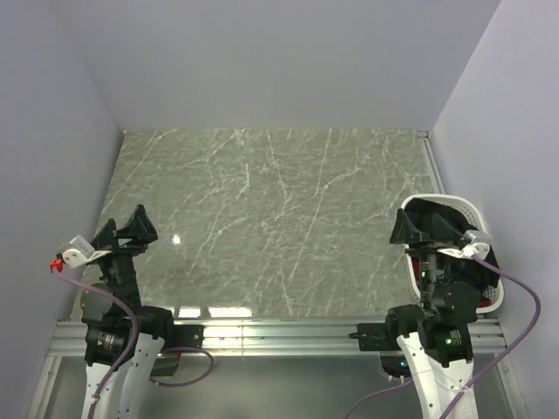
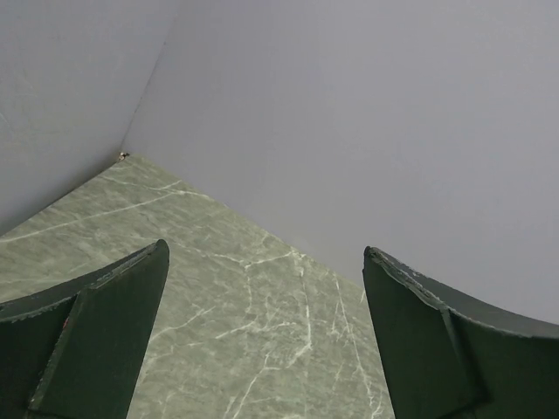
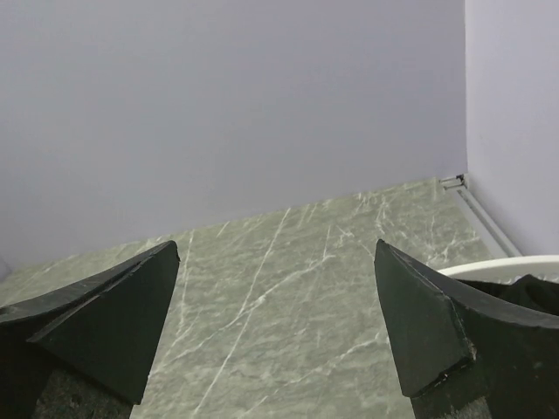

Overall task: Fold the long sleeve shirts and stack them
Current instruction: Grab the shirt from the pile

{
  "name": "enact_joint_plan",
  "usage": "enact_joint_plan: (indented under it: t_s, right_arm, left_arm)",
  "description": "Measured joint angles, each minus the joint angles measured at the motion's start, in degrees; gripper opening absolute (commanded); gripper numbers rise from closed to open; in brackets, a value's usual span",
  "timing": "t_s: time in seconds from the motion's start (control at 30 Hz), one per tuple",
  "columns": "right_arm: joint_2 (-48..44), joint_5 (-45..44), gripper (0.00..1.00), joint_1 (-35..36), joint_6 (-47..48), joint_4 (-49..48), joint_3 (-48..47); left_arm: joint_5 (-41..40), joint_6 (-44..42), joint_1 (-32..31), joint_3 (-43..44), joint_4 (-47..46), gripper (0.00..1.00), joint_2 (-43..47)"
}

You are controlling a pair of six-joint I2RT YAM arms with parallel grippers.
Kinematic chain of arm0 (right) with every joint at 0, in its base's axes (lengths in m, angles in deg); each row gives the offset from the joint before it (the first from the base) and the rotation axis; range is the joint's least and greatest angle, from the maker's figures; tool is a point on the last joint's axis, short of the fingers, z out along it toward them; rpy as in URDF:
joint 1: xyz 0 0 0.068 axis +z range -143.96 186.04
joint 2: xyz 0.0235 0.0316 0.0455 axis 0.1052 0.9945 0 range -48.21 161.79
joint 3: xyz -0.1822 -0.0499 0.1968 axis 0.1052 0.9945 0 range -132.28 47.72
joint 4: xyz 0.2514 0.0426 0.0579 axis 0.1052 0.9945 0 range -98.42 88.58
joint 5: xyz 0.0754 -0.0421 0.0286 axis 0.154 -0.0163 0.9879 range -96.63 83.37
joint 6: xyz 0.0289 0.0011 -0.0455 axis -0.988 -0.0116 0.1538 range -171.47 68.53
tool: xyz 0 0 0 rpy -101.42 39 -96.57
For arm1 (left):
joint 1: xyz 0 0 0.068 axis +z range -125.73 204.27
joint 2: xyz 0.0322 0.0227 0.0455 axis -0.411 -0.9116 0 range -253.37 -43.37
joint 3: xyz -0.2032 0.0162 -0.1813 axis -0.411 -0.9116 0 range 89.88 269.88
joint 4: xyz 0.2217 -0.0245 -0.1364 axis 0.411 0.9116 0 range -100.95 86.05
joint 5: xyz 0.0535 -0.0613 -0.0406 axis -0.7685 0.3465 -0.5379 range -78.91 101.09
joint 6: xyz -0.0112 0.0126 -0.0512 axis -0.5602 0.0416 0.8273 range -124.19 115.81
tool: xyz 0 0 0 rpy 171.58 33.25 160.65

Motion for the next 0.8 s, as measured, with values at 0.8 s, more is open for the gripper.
enact_joint_plan:
  t_s: [0.8]
  right_arm:
    - [44.8, -19.3, 1.0, -0.7, -24.7, 31.6, -25.2]
  left_arm:
    - [7.1, 4.5, -2.0, 10.8, 13.5, 0.99, -17.6]
